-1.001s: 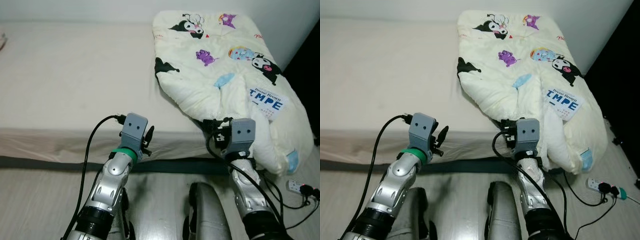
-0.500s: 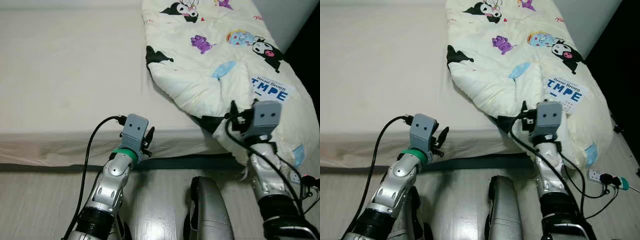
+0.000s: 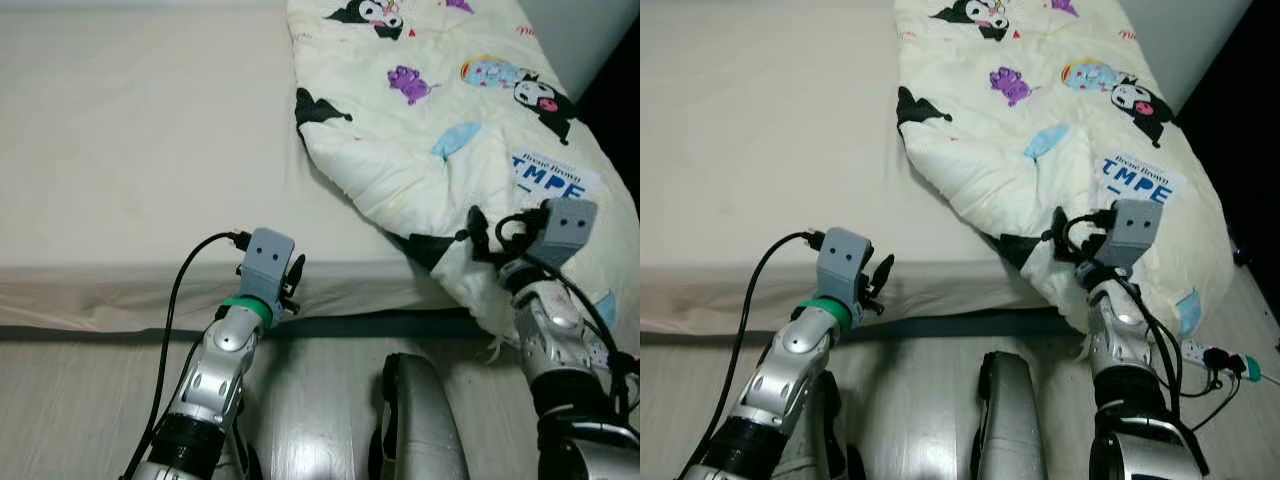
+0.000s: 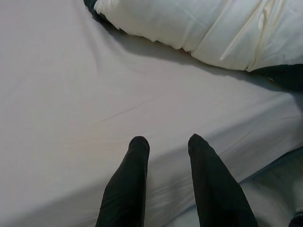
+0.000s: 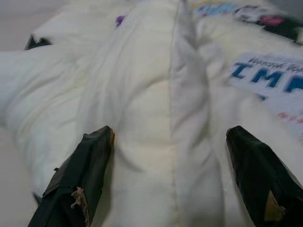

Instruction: Clean up the room

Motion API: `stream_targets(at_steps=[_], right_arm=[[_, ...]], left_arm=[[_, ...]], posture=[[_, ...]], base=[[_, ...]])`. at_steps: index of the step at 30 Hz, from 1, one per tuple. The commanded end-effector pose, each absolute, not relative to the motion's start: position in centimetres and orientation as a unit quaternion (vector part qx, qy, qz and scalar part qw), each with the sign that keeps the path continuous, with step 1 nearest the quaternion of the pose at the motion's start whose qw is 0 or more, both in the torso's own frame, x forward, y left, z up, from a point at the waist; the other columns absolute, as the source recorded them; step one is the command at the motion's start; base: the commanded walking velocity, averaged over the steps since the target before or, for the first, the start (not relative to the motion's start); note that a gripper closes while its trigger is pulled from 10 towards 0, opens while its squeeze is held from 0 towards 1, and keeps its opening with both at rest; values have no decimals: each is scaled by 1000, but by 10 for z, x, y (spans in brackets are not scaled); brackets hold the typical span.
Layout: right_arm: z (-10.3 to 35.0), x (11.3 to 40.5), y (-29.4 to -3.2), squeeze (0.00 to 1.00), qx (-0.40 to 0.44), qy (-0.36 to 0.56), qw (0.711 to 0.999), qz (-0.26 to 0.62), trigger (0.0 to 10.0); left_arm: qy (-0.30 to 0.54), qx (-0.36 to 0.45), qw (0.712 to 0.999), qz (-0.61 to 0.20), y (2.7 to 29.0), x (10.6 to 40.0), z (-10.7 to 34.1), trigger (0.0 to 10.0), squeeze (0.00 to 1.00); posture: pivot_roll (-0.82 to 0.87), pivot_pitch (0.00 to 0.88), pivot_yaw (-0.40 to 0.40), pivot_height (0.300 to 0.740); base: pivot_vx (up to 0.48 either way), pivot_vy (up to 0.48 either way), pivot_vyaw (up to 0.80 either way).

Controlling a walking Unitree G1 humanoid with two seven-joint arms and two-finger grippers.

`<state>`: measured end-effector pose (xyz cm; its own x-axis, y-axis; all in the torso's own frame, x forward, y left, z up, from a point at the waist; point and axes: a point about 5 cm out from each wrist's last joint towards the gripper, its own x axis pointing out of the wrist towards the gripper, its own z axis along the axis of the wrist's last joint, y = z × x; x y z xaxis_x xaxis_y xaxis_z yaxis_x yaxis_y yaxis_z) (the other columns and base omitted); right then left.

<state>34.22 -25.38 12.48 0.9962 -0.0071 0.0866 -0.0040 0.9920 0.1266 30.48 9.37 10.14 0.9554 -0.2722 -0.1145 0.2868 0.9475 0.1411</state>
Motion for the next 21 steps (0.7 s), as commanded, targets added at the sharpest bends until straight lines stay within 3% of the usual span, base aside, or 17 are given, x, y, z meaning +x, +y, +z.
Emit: stream_targets(at_steps=[1, 4, 5, 7, 8, 10, 11, 12, 18, 20, 21], right_arm=[[121, 342, -256, 0, 76, -33, 997, 6, 10000], [123, 345, -251, 0, 81, -24, 996, 40, 10000], [125, 346, -245, 0, 81, -22, 994, 73, 4784], [126, 347, -241, 0, 82, -22, 992, 98, 4784], [126, 345, -233, 0, 81, -20, 988, 133, 2667], [125, 343, -226, 0, 80, -16, 983, 167, 2902], [123, 339, -219, 0, 78, -11, 977, 198, 4235], [119, 333, -209, 0, 76, -1, 969, 237, 10000], [108, 313, -186, 0, 86, 33, 941, 325, 10000], [101, 289, -158, 0, 91, 62, 906, 409, 10000], [101, 289, -158, 0, 91, 62, 906, 409, 10000]], left_arm=[[56, 78, 986, -137, 96, 303, 98, 10000, 0], [55, 78, 986, -136, 97, 303, 99, 10000, 0], [55, 78, 986, -135, 98, 303, 99, 10000, 0], [55, 78, 986, -134, 98, 303, 99, 10000, 0], [55, 78, 986, -134, 99, 303, 99, 10000, 0], [56, 78, 986, -134, 99, 303, 99, 10000, 0], [56, 78, 986, -135, 99, 303, 99, 10000, 0], [56, 79, 986, -136, 99, 303, 99, 10000, 0], [57, 78, 985, -139, 97, 303, 99, 10000, 0], [58, 78, 985, -142, 96, 303, 99, 10000, 0], [58, 78, 985, -142, 96, 303, 99, 10000, 0]], posture=[[-11, 77, 52, 545], [-4, 77, 49, 545], [-4, 76, 48, 545], [-4, 76, 48, 545], [-9, 78, 49, 545], [-12, 80, 51, 545], [-14, 80, 51, 545], [-17, 82, 52, 545], [-26, 86, 54, 545], [-29, 86, 56, 545], [-29, 86, 56, 545]], base=[[0, 0, 0], [0, 0, 0], [0, 0, 0], [0, 0, 0], [0, 0, 0], [0, 0, 0], [0, 0, 0], [0, 0, 0], [0, 0, 0], [0, 0, 0], [0, 0, 0]])
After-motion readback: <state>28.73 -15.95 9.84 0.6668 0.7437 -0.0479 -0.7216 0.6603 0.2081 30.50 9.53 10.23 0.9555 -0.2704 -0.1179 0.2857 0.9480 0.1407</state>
